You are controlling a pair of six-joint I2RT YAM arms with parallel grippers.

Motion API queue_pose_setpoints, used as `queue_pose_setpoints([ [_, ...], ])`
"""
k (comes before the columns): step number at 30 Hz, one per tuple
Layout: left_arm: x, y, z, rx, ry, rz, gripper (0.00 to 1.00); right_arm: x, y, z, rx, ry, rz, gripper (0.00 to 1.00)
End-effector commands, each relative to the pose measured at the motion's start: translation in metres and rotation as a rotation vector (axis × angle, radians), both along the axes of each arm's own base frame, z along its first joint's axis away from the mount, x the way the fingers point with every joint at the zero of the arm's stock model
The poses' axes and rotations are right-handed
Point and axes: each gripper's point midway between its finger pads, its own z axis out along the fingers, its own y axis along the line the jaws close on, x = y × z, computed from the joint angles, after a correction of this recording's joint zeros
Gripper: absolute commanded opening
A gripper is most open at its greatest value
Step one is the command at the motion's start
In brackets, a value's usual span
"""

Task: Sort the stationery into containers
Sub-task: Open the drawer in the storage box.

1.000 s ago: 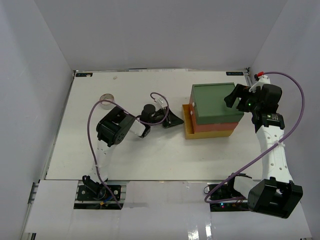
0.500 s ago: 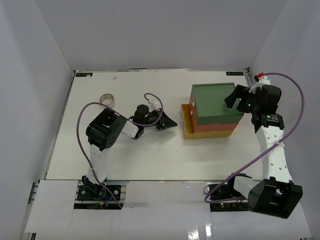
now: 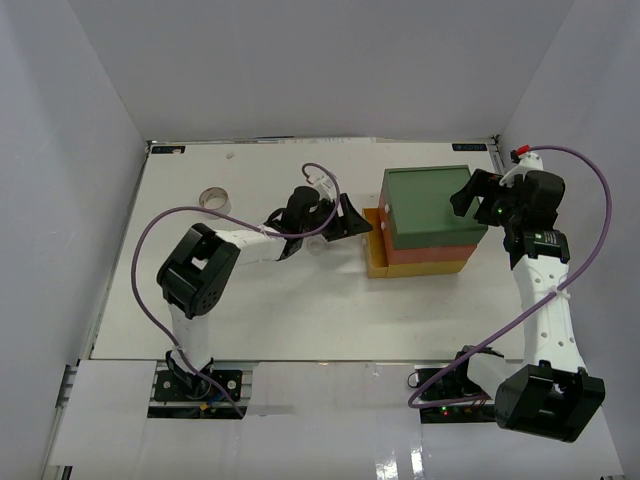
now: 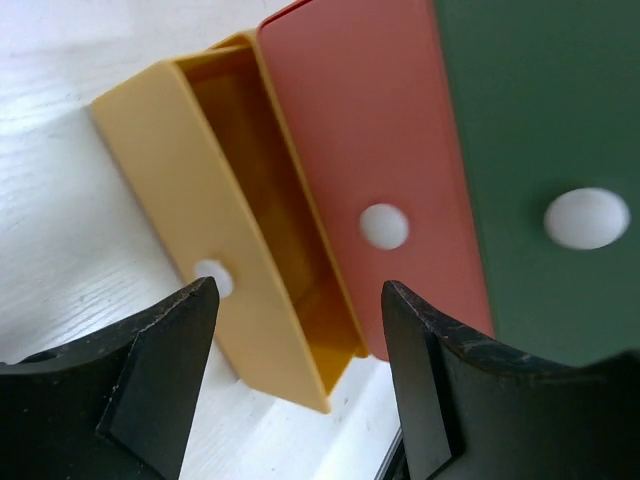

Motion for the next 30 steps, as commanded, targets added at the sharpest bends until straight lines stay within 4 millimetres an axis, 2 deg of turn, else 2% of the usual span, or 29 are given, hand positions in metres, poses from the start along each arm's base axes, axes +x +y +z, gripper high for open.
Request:
queue_pose_setpoints([
  [1, 0.011, 0.011, 0.012, 0.149, -0.046, 0.101, 0.77, 0.0, 0.001, 0.011, -0.005, -0.044, 0.003, 0.93],
  [5, 0.015, 0.002, 0.008, 0.218, -0.041, 0.105, 0.77, 0.0, 0.001, 0.011, -0.005, -0.048, 0.001, 0.93],
  [7, 0.017, -0.003, -0.001, 0.254, -0.032, 0.109, 0.77, 0.0, 0.001, 0.01, -0.004, -0.045, 0.001, 0.93],
  [9, 0.02, -0.009, 0.002, 0.282, -0.05, 0.111, 0.77, -0.001, 0.001, 0.01, -0.006, -0.045, 0.002, 0.92],
  [10, 0.021, -0.006, -0.01, 0.328, -0.032, 0.127, 0.77, -0.001, 0.0, 0.01, -0.009, -0.047, 0.0, 0.92],
  [19, 0.024, -0.019, -0.019, 0.438, -0.053, 0.106, 0.71, -0.001, 0.0, 0.009, -0.008, -0.048, -0.002, 0.93],
  [20, 0.022, -0.018, -0.027, 0.469, -0.045, 0.104, 0.68, -0.001, 0.0, 0.008, -0.009, -0.047, -0.002, 0.92],
  [23, 0.021, -0.017, -0.033, 0.505, -0.038, 0.091, 0.63, -0.002, -0.002, 0.008, -0.015, -0.046, -0.014, 0.92],
  [27, 0.023, -0.006, -0.032, 0.556, -0.053, 0.113, 0.49, -0.002, -0.005, 0.007, -0.025, -0.044, -0.028, 0.92],
  [30, 0.023, 0.003, -0.032, 0.6, -0.063, 0.123, 0.44, -0.002, -0.007, 0.006, -0.03, -0.042, -0.037, 0.92],
])
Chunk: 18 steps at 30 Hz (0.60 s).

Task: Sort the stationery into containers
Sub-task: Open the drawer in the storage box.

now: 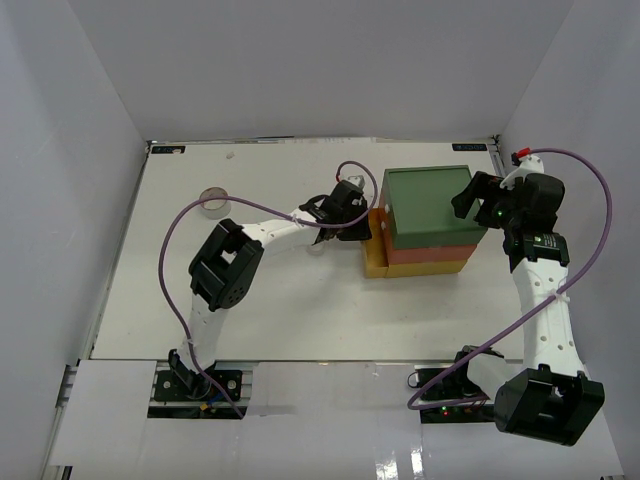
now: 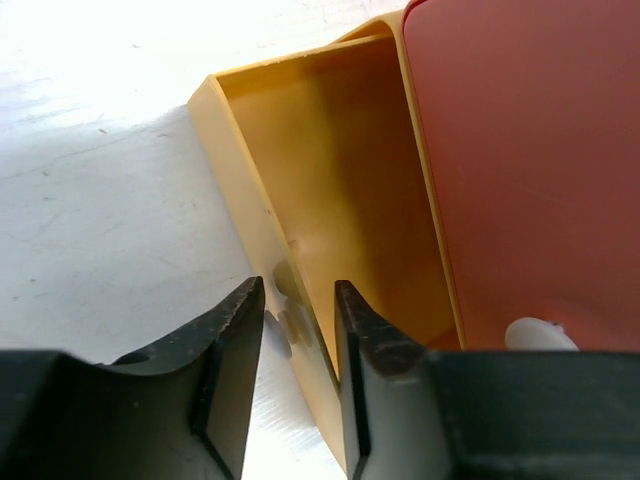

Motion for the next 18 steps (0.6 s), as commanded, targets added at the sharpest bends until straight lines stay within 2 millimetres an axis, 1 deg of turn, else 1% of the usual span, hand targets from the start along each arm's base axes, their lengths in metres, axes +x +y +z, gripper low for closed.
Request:
queue_pose_setpoints([
  [1, 0.004, 0.022, 0.013, 0.093, -0.04, 0.027, 0.42, 0.002, -0.004, 0.008, -0.02, -0.041, -0.016, 0.92],
  [5, 0.004, 0.028, 0.016, 0.121, -0.05, 0.025, 0.4, 0.002, -0.006, 0.006, -0.023, -0.035, -0.028, 0.92],
  [12, 0.005, 0.045, 0.009, 0.15, -0.021, 0.05, 0.39, 0.002, -0.008, 0.006, -0.03, -0.036, -0.038, 0.92],
  [16, 0.007, 0.056, 0.014, 0.149, -0.025, 0.071, 0.39, 0.002, -0.008, 0.007, -0.034, -0.04, -0.039, 0.92],
  [18, 0.007, 0.06, 0.014, 0.154, -0.02, 0.077, 0.39, 0.002, -0.008, 0.007, -0.032, -0.039, -0.039, 0.92],
])
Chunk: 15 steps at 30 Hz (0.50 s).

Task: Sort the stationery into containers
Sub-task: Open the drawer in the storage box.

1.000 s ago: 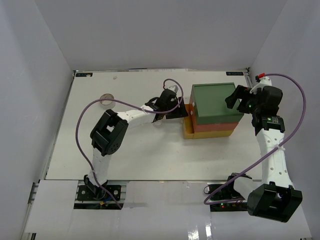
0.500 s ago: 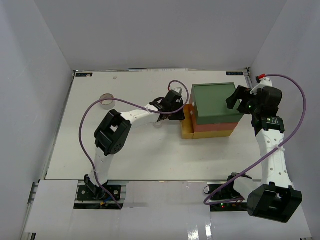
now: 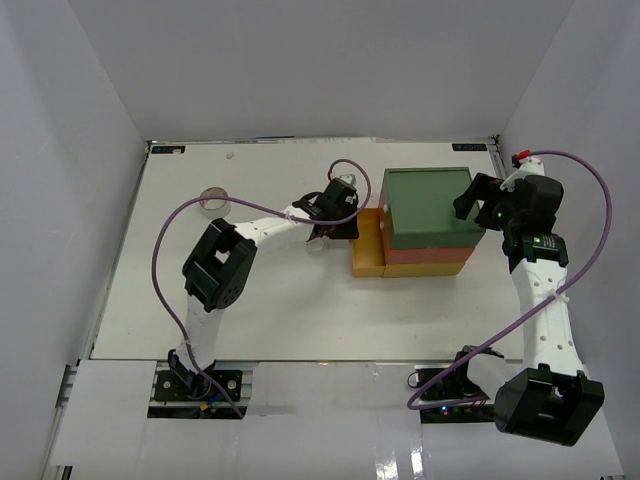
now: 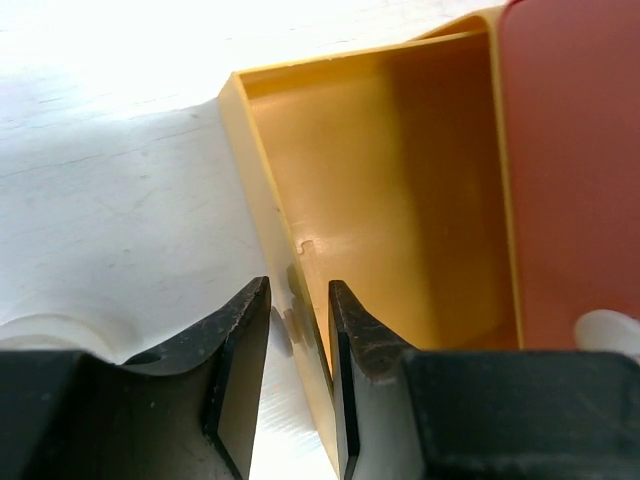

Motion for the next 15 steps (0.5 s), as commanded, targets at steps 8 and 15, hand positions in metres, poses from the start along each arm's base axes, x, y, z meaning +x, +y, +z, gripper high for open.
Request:
queue_pose_setpoints([
  [8, -0.002, 0.032, 0.02, 0.041, -0.006, 0.048, 0.48, 0.0, -0.002, 0.012, -0.019, -0.053, -0.005, 0.92],
  [15, 0.004, 0.034, 0.068, -0.015, -0.076, 0.059, 0.7, -0.002, -0.001, 0.019, -0.025, -0.072, 0.0, 0.92],
])
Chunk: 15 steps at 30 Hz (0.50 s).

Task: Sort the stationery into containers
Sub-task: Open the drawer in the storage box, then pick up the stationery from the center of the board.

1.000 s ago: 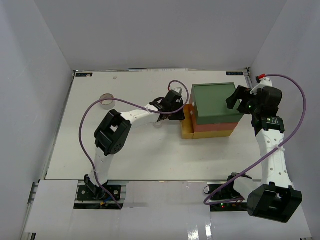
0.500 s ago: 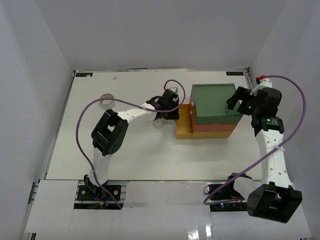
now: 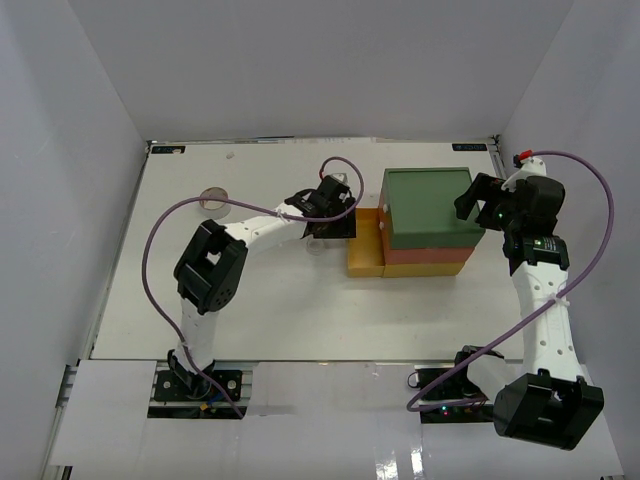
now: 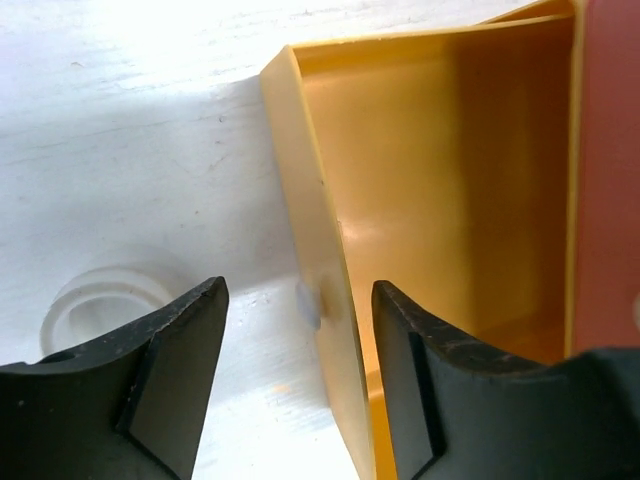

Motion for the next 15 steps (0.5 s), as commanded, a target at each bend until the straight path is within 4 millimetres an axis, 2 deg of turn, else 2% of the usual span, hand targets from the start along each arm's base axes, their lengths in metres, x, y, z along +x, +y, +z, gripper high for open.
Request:
queue_pose_setpoints([
  [1, 0.009, 0.008, 0.072, -0.074, -0.113, 0.02, 0.73, 0.001, 0.0, 0.015, -0.02, -0.06, 0.007, 0.92],
  [4, 0.012, 0.02, 0.091, -0.088, -0.142, 0.035, 0.73, -0.001, 0.001, 0.018, -0.019, -0.069, 0.013, 0.92],
  [6, 0.011, 0.033, 0.088, -0.075, -0.136, 0.046, 0.73, -0.003, 0.003, 0.02, -0.021, -0.076, 0.019, 0.92],
  [7, 0.01, 0.039, 0.093, -0.08, -0.142, 0.049, 0.73, -0.003, 0.003, 0.02, -0.02, -0.078, 0.019, 0.92],
  [8, 0.006, 0.047, 0.083, -0.06, -0.124, 0.056, 0.73, -0.004, 0.003, 0.021, -0.021, -0.079, 0.023, 0.92],
  [11, 0.004, 0.068, 0.072, -0.028, -0.111, 0.082, 0.7, -0.005, 0.005, 0.02, -0.02, -0.083, 0.027, 0.92],
  [15, -0.002, 0.088, 0.037, 0.024, -0.041, 0.074, 0.68, -0.007, 0.007, 0.021, -0.02, -0.087, 0.031, 0.92],
])
